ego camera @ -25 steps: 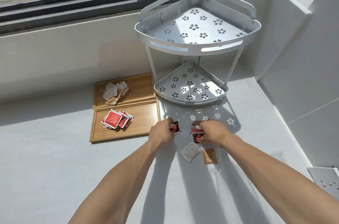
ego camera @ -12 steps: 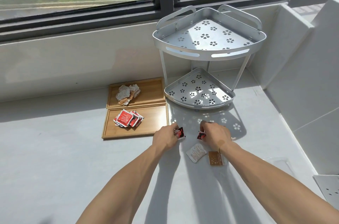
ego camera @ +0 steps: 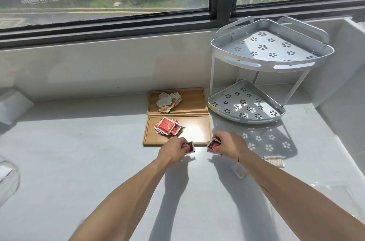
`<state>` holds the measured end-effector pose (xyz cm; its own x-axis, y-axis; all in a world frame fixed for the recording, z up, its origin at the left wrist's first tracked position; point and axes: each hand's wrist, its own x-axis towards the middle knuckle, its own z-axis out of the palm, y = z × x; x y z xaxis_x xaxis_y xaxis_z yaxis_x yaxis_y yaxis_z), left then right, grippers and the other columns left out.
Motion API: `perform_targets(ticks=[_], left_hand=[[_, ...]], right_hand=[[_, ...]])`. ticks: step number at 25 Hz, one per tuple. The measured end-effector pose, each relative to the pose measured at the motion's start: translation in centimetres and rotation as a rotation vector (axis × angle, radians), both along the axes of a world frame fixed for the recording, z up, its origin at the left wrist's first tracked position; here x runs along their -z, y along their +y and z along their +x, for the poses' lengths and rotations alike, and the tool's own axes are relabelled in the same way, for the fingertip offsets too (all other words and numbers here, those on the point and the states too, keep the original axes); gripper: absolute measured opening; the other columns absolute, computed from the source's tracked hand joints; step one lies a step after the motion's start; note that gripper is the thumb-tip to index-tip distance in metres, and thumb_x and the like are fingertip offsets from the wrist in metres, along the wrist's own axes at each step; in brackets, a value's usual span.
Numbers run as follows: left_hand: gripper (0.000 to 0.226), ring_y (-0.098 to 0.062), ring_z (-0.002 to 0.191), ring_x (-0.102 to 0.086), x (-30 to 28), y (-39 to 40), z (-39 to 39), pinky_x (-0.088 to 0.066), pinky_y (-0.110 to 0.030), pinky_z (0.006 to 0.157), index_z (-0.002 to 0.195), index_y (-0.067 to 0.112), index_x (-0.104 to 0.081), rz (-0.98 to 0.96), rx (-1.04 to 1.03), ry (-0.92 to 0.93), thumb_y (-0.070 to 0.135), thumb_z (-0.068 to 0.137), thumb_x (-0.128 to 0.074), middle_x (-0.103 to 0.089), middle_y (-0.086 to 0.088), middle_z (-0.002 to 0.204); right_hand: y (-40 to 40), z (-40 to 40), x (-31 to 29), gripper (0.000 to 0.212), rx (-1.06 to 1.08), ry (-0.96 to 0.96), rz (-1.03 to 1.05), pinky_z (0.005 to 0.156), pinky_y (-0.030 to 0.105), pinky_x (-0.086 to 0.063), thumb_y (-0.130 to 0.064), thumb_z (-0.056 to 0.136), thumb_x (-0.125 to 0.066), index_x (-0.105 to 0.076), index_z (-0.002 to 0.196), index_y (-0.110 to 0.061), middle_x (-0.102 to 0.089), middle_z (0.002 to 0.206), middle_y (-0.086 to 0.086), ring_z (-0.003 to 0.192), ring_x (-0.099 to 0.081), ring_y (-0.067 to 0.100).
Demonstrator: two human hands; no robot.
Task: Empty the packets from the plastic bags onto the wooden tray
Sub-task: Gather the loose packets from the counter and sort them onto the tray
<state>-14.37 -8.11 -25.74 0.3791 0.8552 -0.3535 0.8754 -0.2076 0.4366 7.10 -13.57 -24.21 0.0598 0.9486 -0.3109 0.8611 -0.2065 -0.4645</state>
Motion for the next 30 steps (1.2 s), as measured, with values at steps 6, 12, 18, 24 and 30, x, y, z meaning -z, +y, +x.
perform_targets(ticks=[6,12,18,24,30], left_hand=[[0.017,-0.026,0.09,-0.063,0.0,4.6,-4.5,-0.053,-0.037,0.07,0.107,0.027,-0.06,0.102,-0.046,-0.023,0.024,0.091,-0.058,-0.071,-0.003,0.104],[0.014,-0.024,0.091,-0.063,1.5,8.0,-6.1,-0.044,-0.03,0.062,0.105,0.031,-0.061,0.116,-0.025,-0.042,0.028,0.091,-0.061,-0.071,-0.002,0.104],[0.018,-0.022,0.096,-0.06,2.9,8.8,-6.5,-0.041,-0.028,0.065,0.108,0.026,-0.067,0.182,0.087,-0.075,0.024,0.091,-0.063,-0.064,-0.002,0.113],[0.031,-0.026,0.107,-0.052,2.5,7.8,-7.6,-0.045,-0.037,0.071,0.118,0.02,-0.055,0.256,0.104,-0.004,0.026,0.089,-0.065,-0.056,-0.004,0.121],[0.035,-0.025,0.105,-0.054,1.3,5.9,-8.6,-0.048,-0.036,0.08,0.123,0.02,-0.051,0.287,-0.035,-0.044,0.027,0.09,-0.063,-0.053,-0.006,0.122]], right_hand=[[5.3,-4.6,0.3,0.024,0.001,-0.127,-0.027,0.069,0.03,-0.046,-0.027,0.08,-0.065,-0.068,0.104,-0.027,-0.073,0.102,0.0,0.097,-0.064,0.026],[9.5,-7.1,1.3,0.021,-0.002,-0.19,-0.041,0.07,0.031,-0.044,-0.024,0.087,-0.062,-0.068,0.106,-0.032,-0.073,0.109,-0.002,0.104,-0.063,0.025],[10.7,-8.8,2.8,0.02,-0.029,-0.226,-0.144,0.072,0.032,-0.047,-0.027,0.086,-0.065,-0.068,0.106,-0.028,-0.073,0.106,0.002,0.102,-0.063,0.027],[9.7,-9.9,3.5,0.036,-0.008,-0.4,-0.097,0.082,0.039,-0.053,-0.033,0.085,-0.069,-0.061,0.119,-0.023,-0.068,0.113,0.003,0.106,-0.061,0.028],[7.4,-10.3,2.5,0.049,0.045,-0.348,-0.049,0.09,0.04,-0.05,-0.035,0.087,-0.066,-0.054,0.133,-0.025,-0.062,0.124,0.003,0.113,-0.056,0.025]])
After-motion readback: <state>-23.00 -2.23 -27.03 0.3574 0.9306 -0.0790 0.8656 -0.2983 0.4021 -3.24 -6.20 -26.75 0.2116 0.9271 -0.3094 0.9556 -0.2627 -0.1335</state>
